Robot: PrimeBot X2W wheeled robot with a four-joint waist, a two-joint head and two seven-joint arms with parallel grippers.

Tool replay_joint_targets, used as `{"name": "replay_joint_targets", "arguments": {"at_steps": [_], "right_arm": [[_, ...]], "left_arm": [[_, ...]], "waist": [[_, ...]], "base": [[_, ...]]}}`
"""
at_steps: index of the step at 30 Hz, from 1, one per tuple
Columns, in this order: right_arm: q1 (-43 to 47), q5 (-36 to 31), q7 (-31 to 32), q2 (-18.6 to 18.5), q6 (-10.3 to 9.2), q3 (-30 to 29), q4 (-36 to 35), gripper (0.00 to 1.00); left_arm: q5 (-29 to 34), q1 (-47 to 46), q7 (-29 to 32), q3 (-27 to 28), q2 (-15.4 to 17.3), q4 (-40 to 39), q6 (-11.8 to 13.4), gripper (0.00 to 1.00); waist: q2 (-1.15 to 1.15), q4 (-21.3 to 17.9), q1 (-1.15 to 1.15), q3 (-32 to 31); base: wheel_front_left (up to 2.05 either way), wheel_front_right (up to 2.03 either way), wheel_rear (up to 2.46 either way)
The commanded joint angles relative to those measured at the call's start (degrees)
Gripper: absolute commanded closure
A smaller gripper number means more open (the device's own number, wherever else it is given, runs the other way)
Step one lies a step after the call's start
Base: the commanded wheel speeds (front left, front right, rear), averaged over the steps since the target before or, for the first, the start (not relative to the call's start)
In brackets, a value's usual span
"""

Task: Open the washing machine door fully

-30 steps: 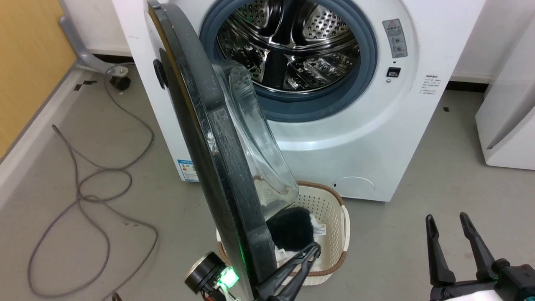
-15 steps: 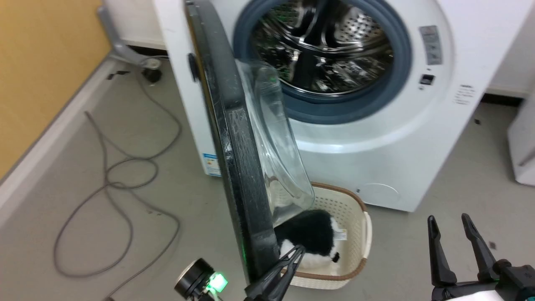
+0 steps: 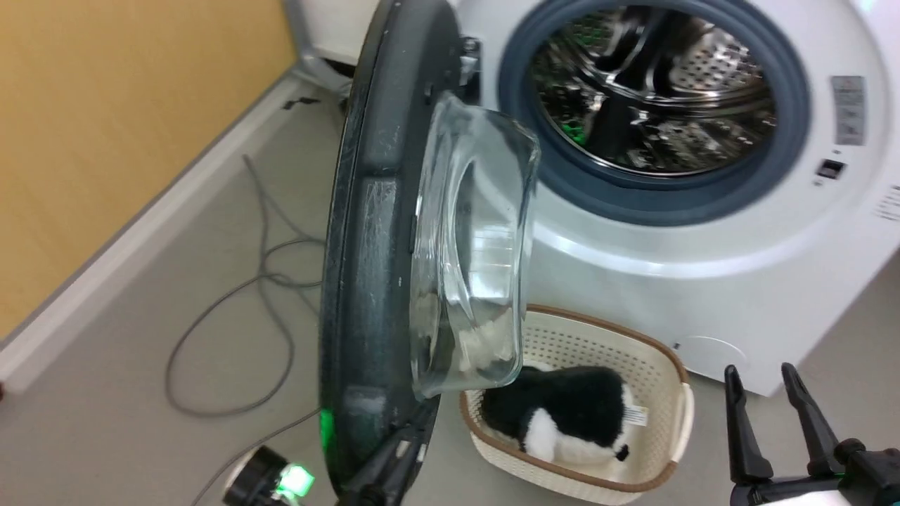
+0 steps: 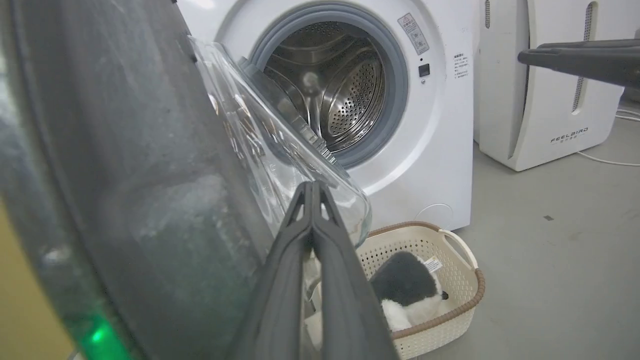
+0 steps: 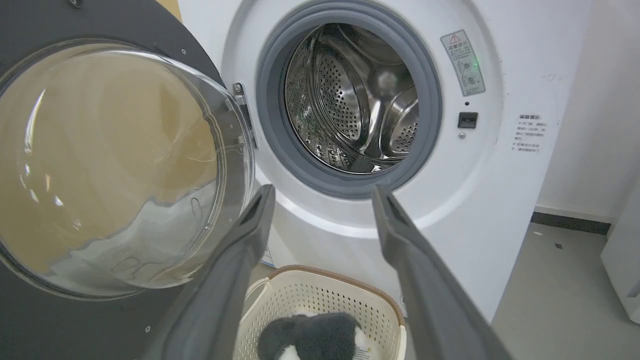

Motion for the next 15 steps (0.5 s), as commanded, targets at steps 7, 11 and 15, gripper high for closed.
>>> {"name": "replay_joint_targets", "arguments": {"at_steps": [7,11,15], "right_arm": [[-0.1,0.1,-0.2,0.2,0.03,0.1,0.1,0.00],[-0.3,-0.5,-0.2,0.2,0.03,0.1,0.0,0.00],[-0.8,-1.0,-0.2,0.2,0.03,-0.4,0.1,0.00]], "left_arm": [[-4.3,1.4,-0.1,6.6,1.5,1.4,3.1,1.00],[-7.5,0.8,-0.1,11.7,1.9,3.3,4.5,1.00],[-11.4,-0.3,-0.1,17.4,0.8,6.1,5.4,1.00]], "waist": [[0.00,2.5,0.00,0.6],[0.00,2.2,0.00,1.4],[0.00,1.4,0.00,2.4]], "base": [[0.00,0.00,0.00],[0.00,0.00,0.00],[0.00,0.00,0.00]]}}
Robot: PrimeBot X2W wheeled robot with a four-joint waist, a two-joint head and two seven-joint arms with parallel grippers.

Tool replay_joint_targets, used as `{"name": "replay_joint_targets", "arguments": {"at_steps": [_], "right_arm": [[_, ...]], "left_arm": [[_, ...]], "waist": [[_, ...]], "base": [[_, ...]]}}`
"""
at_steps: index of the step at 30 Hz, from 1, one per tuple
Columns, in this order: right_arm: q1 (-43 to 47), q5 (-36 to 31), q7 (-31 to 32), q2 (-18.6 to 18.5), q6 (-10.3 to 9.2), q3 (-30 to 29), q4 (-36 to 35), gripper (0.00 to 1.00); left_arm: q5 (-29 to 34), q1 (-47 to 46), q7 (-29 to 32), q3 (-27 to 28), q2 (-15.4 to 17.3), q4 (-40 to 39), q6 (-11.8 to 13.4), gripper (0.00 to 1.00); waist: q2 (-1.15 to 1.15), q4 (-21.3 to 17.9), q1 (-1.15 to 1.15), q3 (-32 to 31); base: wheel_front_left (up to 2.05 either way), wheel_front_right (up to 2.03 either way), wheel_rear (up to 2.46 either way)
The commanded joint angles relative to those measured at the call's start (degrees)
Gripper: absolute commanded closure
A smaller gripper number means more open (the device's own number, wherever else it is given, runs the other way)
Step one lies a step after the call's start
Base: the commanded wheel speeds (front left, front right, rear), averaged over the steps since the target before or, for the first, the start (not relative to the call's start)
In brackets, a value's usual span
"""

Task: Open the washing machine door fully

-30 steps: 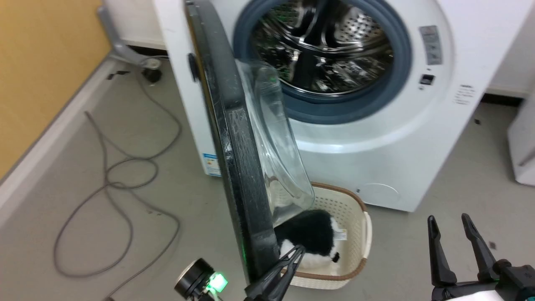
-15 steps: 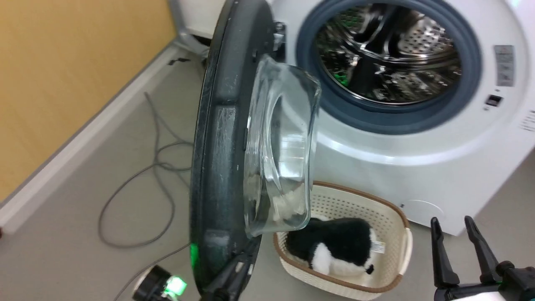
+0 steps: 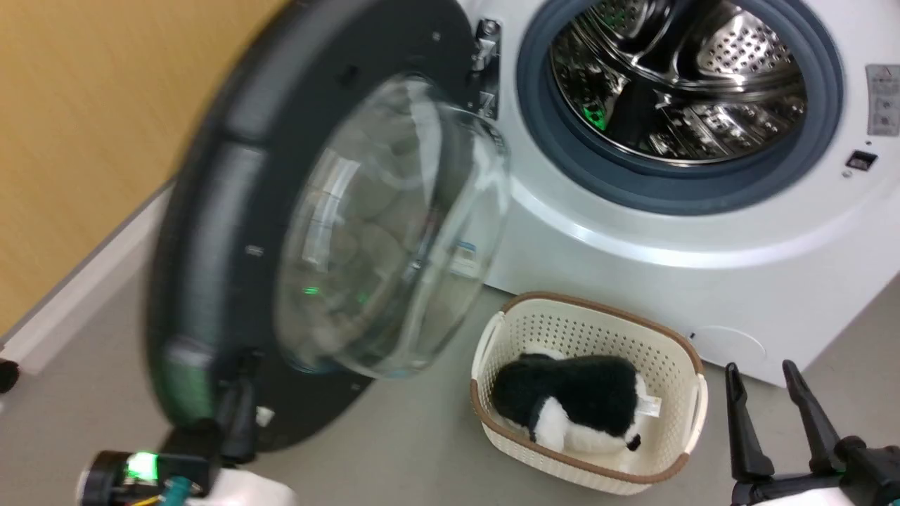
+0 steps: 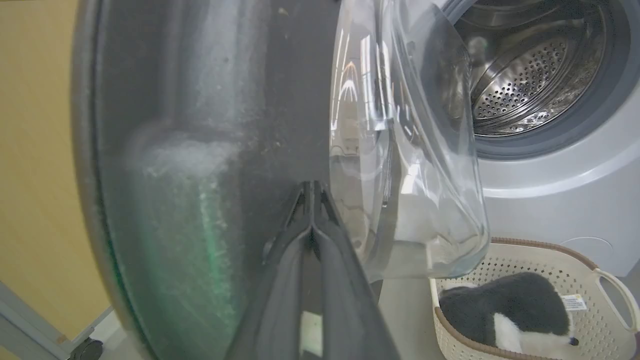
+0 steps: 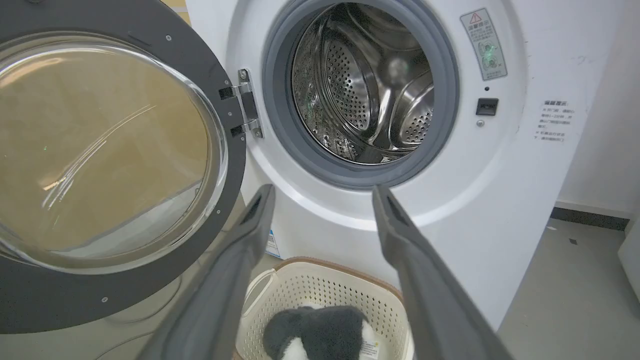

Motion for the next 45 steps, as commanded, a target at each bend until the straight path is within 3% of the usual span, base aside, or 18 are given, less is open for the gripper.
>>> {"name": "replay_joint_targets", "arguments": {"at_steps": [1,12,27,45], "right_arm": [[-0.8,-0.5,-0.2,0.2,0.03,-0.4,0.1,0.00],[-3.6,-1.6,-0.2,0.2,0.03,-1.6,0.1,0.00],[-6.3,-2.7,-0.2,0.2,0.03,-2.5,0.0,0.00],[-6.8,-2.7,-0.2,0.2,0.03,-2.6,0.9,0.00]], "left_arm": [[-0.8,-1.0,0.0,1.7,-0.5,1.4,0.3,1.00],[-1.6,-8.0,0.0,13.4,-3.7,9.5,-0.5,1.00],[-0.7,-15.3,0.0,29.8,-3.0,17.6,-1.9,1.00],[2.1,-18.6,0.0,36.9,-2.7,24.7,-5.3,1.00]], "waist": [[0.00,-0.6,0.00,0.6],[0.00,-3.2,0.00,4.3],[0.00,-7.3,0.00,8.5],[0.00,-9.6,0.00,7.5]], "base": [[0.00,0.00,0.00],[0.00,0.00,0.00],[0.00,0.00,0.00],[0.00,0.00,0.00]]}}
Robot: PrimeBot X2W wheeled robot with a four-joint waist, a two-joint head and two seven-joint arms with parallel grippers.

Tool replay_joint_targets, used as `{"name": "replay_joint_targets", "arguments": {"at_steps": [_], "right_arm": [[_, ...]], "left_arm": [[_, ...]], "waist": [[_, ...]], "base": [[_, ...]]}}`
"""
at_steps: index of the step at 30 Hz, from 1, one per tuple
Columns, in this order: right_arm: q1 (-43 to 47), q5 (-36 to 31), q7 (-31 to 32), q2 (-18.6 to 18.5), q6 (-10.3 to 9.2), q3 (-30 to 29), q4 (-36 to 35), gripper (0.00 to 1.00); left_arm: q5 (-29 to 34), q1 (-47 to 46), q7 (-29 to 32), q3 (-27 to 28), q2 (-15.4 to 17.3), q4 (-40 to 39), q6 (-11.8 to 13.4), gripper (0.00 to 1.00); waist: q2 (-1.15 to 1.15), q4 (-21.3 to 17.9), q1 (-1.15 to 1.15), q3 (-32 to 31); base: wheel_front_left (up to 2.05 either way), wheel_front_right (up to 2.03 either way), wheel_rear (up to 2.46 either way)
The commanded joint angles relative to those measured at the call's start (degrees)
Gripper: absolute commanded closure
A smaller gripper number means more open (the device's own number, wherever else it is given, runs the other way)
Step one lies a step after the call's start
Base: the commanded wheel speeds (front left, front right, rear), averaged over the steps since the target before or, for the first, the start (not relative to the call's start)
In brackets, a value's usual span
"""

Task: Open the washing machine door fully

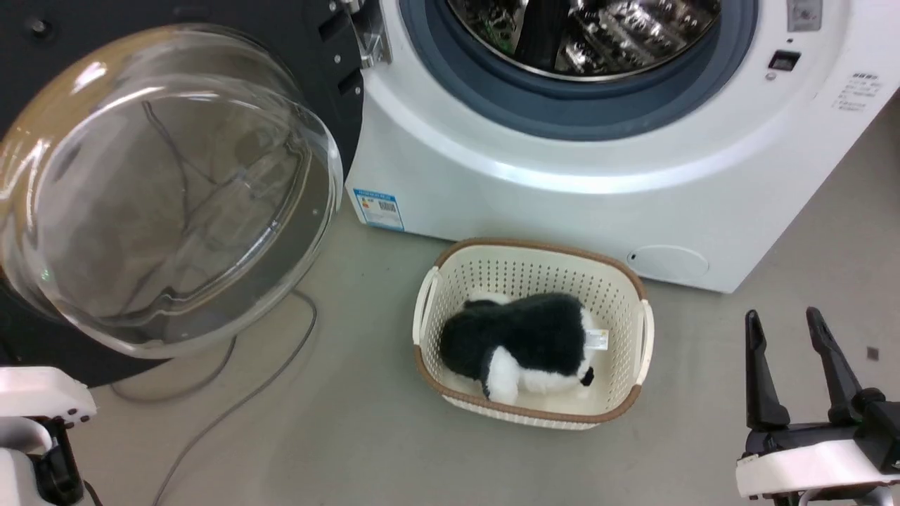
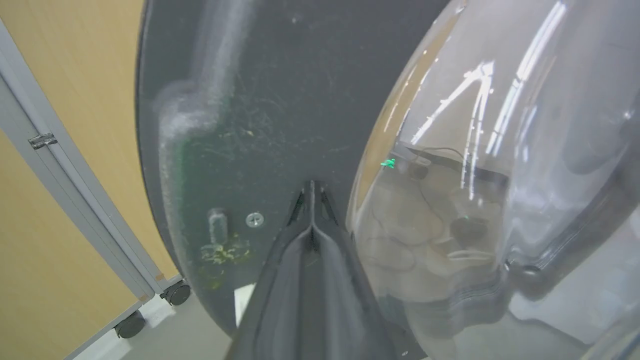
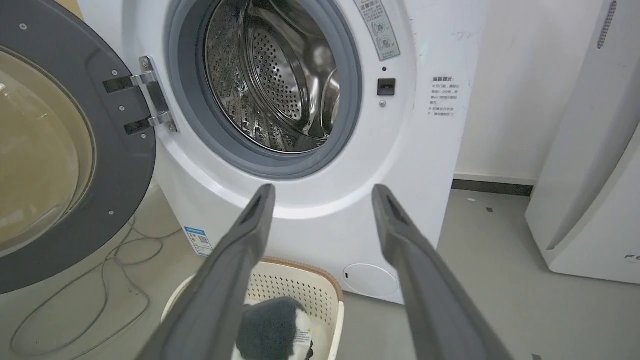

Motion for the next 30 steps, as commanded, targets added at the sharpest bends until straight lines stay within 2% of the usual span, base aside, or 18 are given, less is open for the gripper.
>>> {"name": "replay_joint_targets", "arguments": {"at_steps": [1,8,13,20,21,22,30], "right_arm": [[0.3,0.3,-0.3,0.2,0.03,0.0,0.4,0.00],[2.8,1.2,-0.3,0.2,0.03,-0.6,0.8,0.00],[4.7,1.3,-0.3,0.2,0.03,-1.3,0.7,0.00],[5.6,1.2,-0.3,0.2,0.03,-2.1,-0.2,0.00],[5.7,1.2,-0.3,0.2,0.03,-2.1,-0.3,0.00],[5.7,1.1,-0.3,0.2,0.03,-2.1,-0.5,0.00],[6.1,0.5,-0.3,0.2,0.03,-1.8,-1.1,0.00]], "left_arm": [[1.0,1.1,-0.1,0.0,-0.4,-0.6,-0.7,1.00],[3.8,7.5,-0.1,0.0,-3.6,-9.1,-1.8,1.00],[6.3,11.6,-0.1,-3.2,-5.8,-15.7,-3.8,1.00],[8.1,14.2,-0.1,-7.9,-8.2,-22.3,-6.2,1.00],[8.3,14.5,-0.1,-8.7,-8.5,-22.9,-6.6,0.47],[8.1,14.8,-0.1,-9.4,-8.9,-23.5,-7.1,0.00],[8.0,17.2,-0.1,-13.7,-10.2,-24.0,-9.4,0.00]], "waist": [[0.00,-0.2,-0.01,-1.4],[0.00,-1.0,-0.01,-7.4],[0.00,-1.4,-0.01,-10.4],[0.00,-3.5,-0.01,-11.5],[0.00,-3.9,-0.01,-11.6],[0.00,-4.3,-0.01,-11.7],[0.00,-9.0,-0.01,-12.0]], "base": [[0.00,0.00,0.00],[0.00,0.00,0.00],[0.00,0.00,0.00],[0.00,0.00,0.00],[0.00,0.00,0.00],[0.00,0.00,0.00],[0.00,0.00,0.00]]}}
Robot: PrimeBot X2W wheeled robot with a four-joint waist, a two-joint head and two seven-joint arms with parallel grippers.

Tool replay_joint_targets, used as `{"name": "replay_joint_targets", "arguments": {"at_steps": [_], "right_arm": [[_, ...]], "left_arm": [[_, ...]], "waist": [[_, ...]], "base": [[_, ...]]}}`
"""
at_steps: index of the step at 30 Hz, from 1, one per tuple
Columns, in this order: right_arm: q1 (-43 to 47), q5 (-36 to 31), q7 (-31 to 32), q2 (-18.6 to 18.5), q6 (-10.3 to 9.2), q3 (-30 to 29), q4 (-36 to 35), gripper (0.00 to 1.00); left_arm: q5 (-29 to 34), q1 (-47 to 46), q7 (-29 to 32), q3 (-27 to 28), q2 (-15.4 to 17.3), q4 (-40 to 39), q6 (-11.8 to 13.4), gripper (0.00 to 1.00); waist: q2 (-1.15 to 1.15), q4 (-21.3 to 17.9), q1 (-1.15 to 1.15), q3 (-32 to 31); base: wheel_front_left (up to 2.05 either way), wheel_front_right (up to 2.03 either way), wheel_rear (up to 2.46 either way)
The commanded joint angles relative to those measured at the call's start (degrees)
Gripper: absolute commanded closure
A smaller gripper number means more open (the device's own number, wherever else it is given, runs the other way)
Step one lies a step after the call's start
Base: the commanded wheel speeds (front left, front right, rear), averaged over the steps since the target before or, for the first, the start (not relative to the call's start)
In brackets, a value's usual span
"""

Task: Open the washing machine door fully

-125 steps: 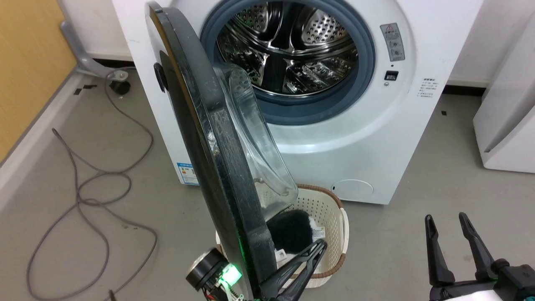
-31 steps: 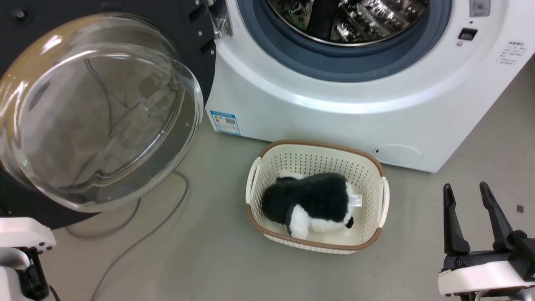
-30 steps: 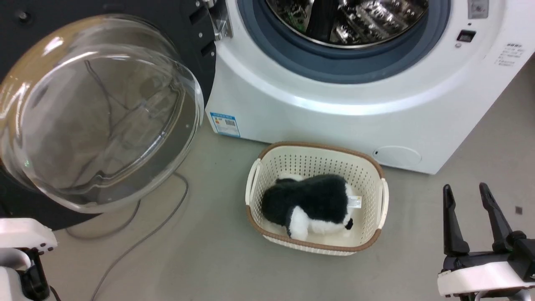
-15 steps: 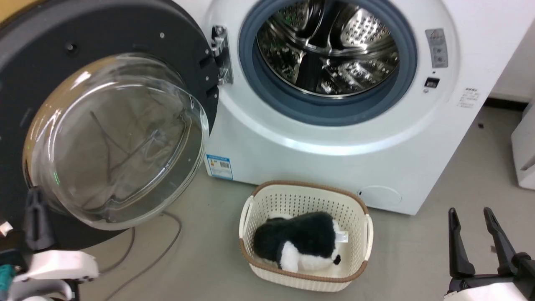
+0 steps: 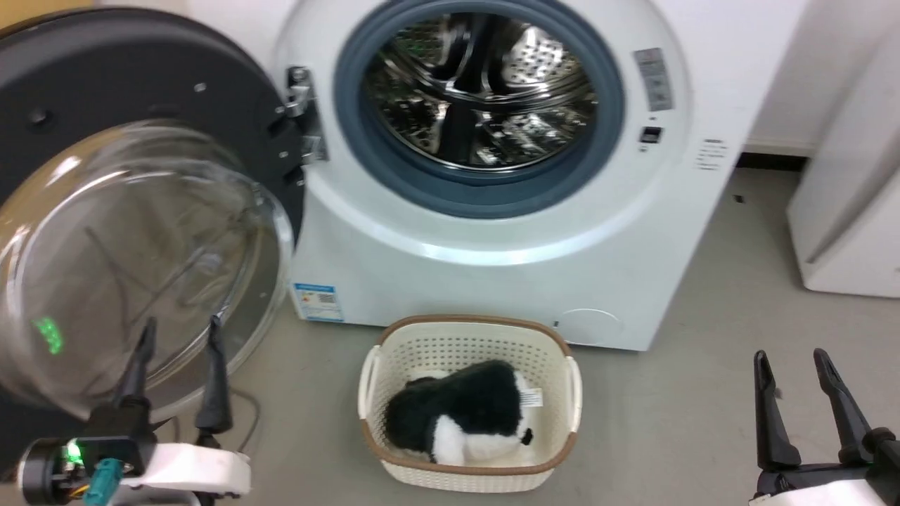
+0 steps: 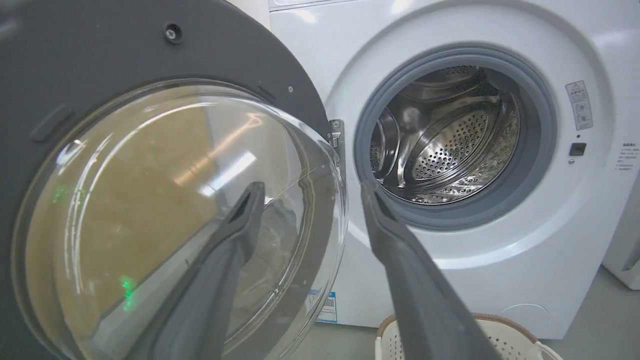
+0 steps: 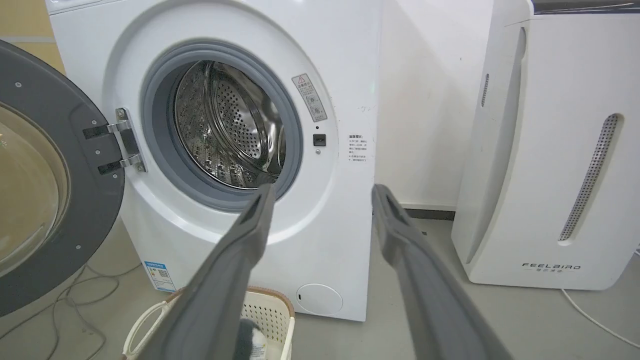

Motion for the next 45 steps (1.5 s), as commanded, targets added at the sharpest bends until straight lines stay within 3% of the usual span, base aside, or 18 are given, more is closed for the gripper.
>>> {"name": "replay_joint_targets", "arguments": {"at_steps": [1,9,16,17,45], "right_arm": [[0.9,-0.1,-0.2,0.1,0.03,0.2,-0.2,0.00],[1.1,-0.3,-0.2,0.1,0.03,1.7,-0.3,0.00],[1.5,-0.8,-0.2,0.1,0.03,3.7,-0.6,0.00],[0.9,-0.6,0.0,0.0,0.00,3.6,-0.3,1.00],[-0.1,-1.6,2.8,0.0,0.00,4.5,-0.1,1.00]], "left_arm": [[0.1,1.2,-0.1,-1.0,-0.1,-0.4,-0.7,0.00],[1.1,3.3,-0.1,-3.7,-0.6,0.9,-0.8,0.00],[1.3,3.6,-0.1,-4.6,-1.0,2.9,-0.2,0.00],[1.2,3.2,0.0,-4.7,-1.0,2.9,-0.2,1.00],[1.3,3.0,2.8,-5.6,-1.4,1.9,0.4,1.00]], "waist": [[0.00,-2.3,0.00,-0.3],[0.00,-6.7,0.00,-0.7],[0.00,-8.0,0.00,-1.0],[0.00,-8.0,0.00,-1.0],[0.00,-8.0,0.00,-0.8]], "base": [[0.00,0.00,0.00],[0.00,0.00,0.00],[0.00,0.00,0.00],[0.00,0.00,0.00],[0.00,0.00,0.00]]}}
